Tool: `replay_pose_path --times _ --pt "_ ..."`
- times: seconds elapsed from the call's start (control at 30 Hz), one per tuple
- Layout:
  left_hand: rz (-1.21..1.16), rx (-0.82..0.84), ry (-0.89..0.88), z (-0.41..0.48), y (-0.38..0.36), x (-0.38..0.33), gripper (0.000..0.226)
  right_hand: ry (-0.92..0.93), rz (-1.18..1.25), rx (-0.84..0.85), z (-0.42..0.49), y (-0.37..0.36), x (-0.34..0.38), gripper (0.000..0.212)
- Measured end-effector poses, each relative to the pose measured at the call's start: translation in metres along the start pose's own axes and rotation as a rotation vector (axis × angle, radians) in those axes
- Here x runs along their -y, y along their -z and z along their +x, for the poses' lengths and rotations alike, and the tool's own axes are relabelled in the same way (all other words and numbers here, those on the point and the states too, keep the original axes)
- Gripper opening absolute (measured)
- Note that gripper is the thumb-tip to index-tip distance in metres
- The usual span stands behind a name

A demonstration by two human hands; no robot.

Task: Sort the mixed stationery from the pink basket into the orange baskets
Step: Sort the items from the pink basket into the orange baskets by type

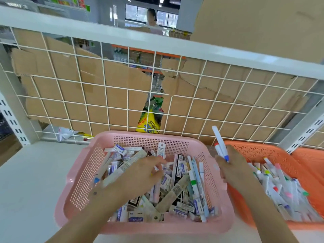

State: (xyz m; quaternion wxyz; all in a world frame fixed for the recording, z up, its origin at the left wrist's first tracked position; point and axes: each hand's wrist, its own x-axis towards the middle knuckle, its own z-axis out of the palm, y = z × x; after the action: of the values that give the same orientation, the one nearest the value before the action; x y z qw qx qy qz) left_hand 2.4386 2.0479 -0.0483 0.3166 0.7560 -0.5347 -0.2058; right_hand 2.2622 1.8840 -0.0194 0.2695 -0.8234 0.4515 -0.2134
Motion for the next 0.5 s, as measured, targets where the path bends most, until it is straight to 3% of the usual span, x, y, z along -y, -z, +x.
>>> replay_pose_path --times 0.13,0.2,0.27,0.4,0.5 --pt "-0.121 0.206 0.091 0.033 -0.037 -0.026 0.028 -0.01 -0.033 -0.009 -0.012 0.0 -0.01 0.024" --pt "-0.142 0.282 0.14 0.047 -0.055 -0.035 0.015 -0.016 -0.034 -0.003 -0.016 0.0 -0.014 0.025" --pt "-0.196 0.283 0.171 0.056 -0.068 -0.038 0.006 -0.015 -0.035 0.014 -0.02 0.0 -0.016 0.026" --pt "-0.3 0.209 0.261 0.067 -0.075 -0.04 0.013 0.003 -0.096 -0.004 -0.023 -0.001 -0.019 0.039" --pt "-0.372 0.181 0.361 0.07 -0.075 -0.045 0.019 0.003 -0.06 0.026 -0.026 -0.002 -0.017 0.034"
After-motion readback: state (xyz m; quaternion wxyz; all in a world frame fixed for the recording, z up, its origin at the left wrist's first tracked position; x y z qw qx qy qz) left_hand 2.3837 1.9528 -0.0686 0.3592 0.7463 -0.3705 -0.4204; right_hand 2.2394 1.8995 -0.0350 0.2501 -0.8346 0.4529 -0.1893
